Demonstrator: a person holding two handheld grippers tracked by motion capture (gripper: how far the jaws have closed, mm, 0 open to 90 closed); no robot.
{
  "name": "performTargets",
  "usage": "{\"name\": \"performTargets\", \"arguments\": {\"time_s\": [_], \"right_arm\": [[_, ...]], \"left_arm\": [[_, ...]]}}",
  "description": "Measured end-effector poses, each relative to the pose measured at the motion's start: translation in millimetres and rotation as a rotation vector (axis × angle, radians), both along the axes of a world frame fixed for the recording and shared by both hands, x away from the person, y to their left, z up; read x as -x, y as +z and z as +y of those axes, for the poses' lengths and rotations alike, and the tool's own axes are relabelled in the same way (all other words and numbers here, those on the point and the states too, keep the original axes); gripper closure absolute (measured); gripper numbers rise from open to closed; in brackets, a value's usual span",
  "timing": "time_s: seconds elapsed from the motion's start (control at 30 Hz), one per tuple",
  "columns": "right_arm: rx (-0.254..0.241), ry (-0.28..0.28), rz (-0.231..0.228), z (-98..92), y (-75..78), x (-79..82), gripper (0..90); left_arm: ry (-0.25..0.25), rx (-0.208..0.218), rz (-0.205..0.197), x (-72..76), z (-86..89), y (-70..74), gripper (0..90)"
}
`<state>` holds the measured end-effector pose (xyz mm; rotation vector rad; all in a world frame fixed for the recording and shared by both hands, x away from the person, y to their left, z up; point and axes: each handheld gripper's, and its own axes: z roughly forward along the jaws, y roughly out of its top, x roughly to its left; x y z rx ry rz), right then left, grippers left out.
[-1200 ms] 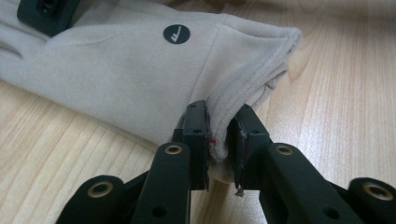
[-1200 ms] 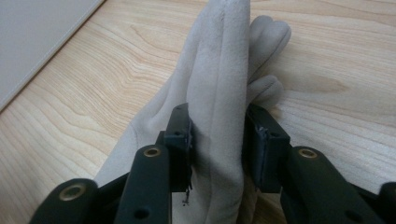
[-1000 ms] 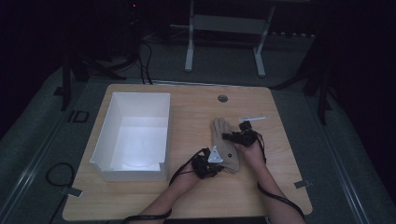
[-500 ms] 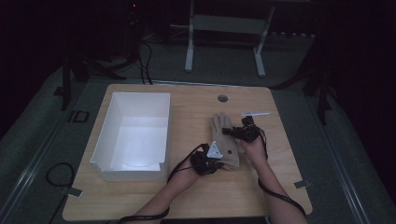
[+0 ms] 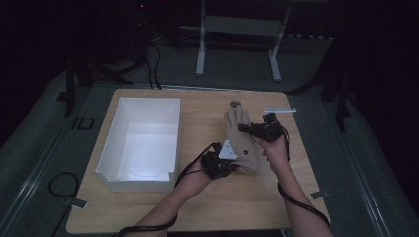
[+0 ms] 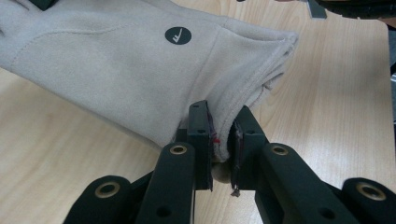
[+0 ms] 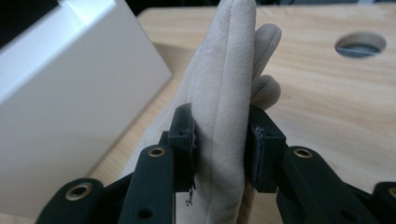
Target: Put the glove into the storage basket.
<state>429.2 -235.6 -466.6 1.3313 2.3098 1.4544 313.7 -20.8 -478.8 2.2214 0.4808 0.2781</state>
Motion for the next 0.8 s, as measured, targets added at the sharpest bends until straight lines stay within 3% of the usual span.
{"name": "performTargets", "arguments": {"time_s": [0.43,0.8], "right_arm": [[-0.059,0.018,-0.044,9.7,41.0,2.1,67.0],[-0.061,0.05,-0.066,35.6,62.9,-1.9,66.9]], "left_arm": [[0.018,-0.028,-0.041,3.7,17.7,45.0,81.3],[0.043,-0.02,-0.042,2.8,41.3,57.8,81.3]]}}
